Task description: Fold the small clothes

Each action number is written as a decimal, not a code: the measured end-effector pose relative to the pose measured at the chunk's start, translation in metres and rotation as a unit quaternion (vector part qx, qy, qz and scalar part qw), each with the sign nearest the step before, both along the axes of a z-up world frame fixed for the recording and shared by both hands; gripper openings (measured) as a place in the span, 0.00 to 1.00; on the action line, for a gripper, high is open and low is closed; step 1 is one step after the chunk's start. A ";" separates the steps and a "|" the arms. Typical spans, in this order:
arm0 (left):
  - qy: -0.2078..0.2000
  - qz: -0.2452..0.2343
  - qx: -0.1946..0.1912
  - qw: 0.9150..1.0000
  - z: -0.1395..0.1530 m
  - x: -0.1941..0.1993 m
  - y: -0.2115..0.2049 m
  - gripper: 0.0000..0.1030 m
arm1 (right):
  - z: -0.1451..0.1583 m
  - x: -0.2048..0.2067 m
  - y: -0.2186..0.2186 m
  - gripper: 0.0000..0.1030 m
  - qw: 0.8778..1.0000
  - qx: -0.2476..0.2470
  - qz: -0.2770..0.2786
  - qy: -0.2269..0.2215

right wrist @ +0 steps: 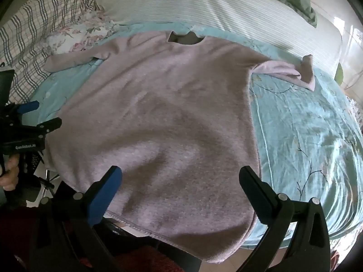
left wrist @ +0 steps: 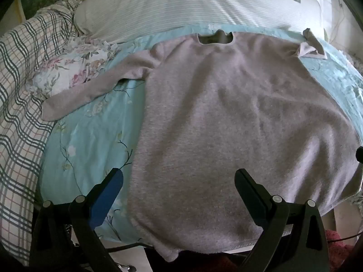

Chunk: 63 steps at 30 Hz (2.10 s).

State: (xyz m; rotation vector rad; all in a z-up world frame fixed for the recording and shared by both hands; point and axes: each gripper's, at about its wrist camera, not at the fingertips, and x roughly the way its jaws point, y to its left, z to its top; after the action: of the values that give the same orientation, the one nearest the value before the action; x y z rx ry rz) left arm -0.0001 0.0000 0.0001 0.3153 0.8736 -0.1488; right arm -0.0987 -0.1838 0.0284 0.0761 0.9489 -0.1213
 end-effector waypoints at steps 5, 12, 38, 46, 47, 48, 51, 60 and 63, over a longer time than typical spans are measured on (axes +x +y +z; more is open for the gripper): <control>-0.002 0.002 0.000 1.000 -0.001 0.001 -0.002 0.96 | 0.003 0.002 0.001 1.00 1.000 0.001 -0.001 0.000; -0.005 0.003 0.000 1.000 0.000 0.003 0.002 0.96 | 0.003 0.002 0.002 1.00 1.000 0.008 0.003 -0.004; 0.008 -0.001 -0.001 1.000 0.000 0.004 -0.003 0.96 | 0.001 0.010 -0.002 1.00 0.999 0.004 0.008 0.031; 0.038 -0.003 -0.041 0.998 0.001 0.014 0.001 0.96 | -0.004 0.013 -0.013 1.00 0.999 0.028 -0.002 0.028; 0.034 -0.003 -0.041 0.999 0.001 0.015 0.000 0.96 | -0.004 0.014 -0.016 1.00 0.999 0.030 -0.005 0.027; 0.030 -0.001 -0.046 0.998 0.000 0.017 0.001 0.96 | -0.004 0.015 -0.019 1.00 0.999 0.031 -0.008 0.024; 0.029 -0.001 -0.047 0.998 0.001 0.019 0.001 0.96 | -0.003 0.018 -0.028 1.00 0.999 0.042 -0.016 0.019; 0.050 0.003 -0.022 0.998 -0.004 0.041 -0.002 0.96 | 0.000 0.034 -0.080 1.00 0.994 0.086 -0.060 -0.002; 0.044 0.004 -0.038 0.998 -0.004 0.050 -0.002 0.96 | 0.003 0.045 -0.105 1.00 0.993 0.084 -0.080 -0.013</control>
State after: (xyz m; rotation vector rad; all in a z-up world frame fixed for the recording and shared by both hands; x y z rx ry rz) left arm 0.0496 -0.0017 -0.0041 0.2363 0.9529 -0.1897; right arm -0.0540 -0.2886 0.0318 0.3094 0.9252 -0.1885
